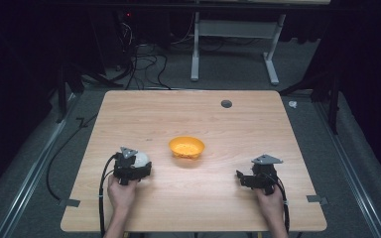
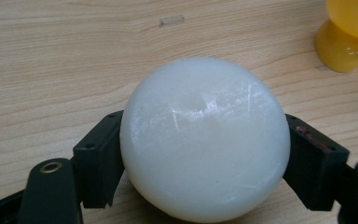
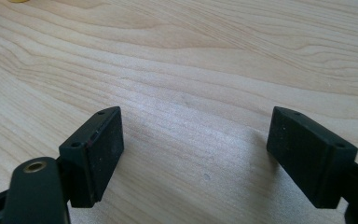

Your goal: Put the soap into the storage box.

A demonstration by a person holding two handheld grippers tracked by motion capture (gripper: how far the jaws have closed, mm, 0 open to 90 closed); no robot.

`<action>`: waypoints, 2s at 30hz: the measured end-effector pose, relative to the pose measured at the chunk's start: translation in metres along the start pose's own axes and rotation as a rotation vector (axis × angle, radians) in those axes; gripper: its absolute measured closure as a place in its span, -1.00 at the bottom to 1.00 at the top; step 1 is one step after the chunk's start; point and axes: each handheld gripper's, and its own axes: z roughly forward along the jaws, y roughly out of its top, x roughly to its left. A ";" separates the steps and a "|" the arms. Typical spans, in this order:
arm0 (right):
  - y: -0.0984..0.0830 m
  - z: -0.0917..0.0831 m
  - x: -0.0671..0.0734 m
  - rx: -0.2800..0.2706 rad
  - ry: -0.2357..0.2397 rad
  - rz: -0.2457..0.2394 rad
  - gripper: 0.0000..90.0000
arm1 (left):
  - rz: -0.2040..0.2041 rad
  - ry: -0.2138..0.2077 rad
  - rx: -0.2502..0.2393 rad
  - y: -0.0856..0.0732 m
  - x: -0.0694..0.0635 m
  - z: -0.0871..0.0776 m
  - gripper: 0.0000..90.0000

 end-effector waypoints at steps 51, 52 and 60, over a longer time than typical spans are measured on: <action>0.000 0.000 0.000 -0.001 0.002 0.001 -0.57 | 0.137 -0.190 -0.046 0.030 -0.041 -0.034 -0.47; 0.000 0.000 0.000 -0.001 0.002 0.001 -0.57 | 0.137 -0.192 -0.046 0.030 -0.041 -0.034 -0.47; 0.000 0.000 0.000 -0.001 0.002 0.001 -0.57 | 0.161 -0.206 -0.049 0.037 -0.048 -0.036 -0.47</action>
